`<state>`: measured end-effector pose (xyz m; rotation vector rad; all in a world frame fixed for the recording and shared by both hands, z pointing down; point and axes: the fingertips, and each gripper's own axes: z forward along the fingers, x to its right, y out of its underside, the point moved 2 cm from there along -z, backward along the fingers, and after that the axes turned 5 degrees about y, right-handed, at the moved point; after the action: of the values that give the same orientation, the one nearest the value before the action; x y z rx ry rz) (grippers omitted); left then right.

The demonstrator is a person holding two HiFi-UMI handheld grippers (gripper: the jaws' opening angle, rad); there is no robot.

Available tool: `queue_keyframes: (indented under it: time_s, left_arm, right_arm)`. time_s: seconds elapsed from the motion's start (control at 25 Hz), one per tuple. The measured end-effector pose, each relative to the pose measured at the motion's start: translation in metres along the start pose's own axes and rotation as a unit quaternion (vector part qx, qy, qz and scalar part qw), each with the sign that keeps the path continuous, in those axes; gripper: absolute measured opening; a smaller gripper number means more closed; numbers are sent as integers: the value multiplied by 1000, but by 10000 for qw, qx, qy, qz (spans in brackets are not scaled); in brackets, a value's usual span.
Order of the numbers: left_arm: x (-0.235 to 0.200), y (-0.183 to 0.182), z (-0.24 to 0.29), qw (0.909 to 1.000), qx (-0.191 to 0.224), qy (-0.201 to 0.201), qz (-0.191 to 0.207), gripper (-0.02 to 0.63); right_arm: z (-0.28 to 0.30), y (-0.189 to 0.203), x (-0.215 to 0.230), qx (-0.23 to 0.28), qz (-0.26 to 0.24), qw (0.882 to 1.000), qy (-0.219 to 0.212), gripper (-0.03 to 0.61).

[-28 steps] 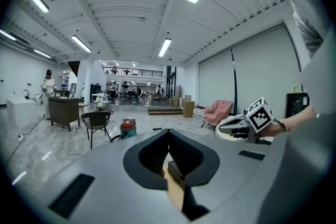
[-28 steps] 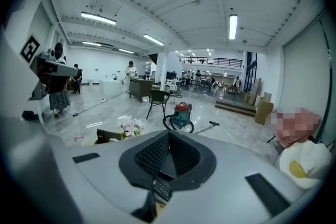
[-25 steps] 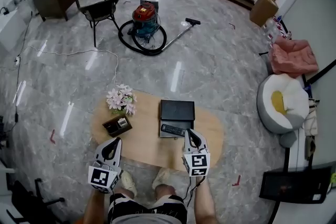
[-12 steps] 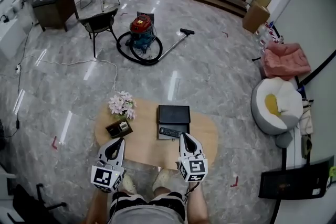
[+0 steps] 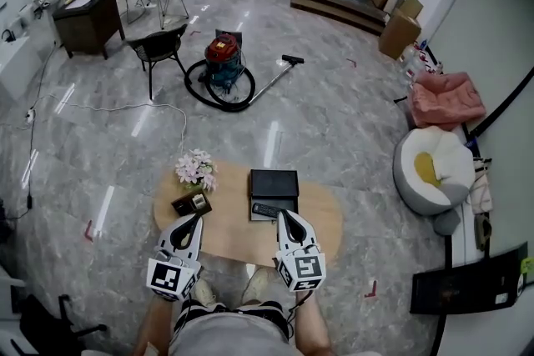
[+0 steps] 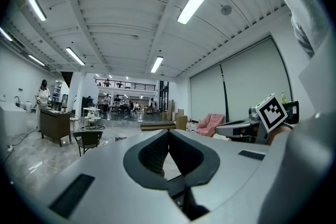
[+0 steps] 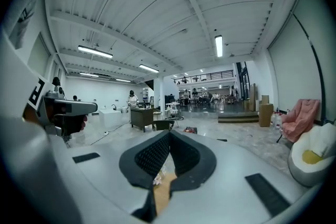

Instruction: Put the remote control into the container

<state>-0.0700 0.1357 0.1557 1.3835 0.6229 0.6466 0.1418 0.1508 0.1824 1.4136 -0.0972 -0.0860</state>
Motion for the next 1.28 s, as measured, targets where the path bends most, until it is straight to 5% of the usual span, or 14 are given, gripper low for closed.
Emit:
queue_keyframes:
  time_s: [1.28]
  left_arm:
    - [7,-6,-21,9999,104,-21,38,8]
  right_arm:
    - [-21,-15,-22,131,-65,9998,-105,9]
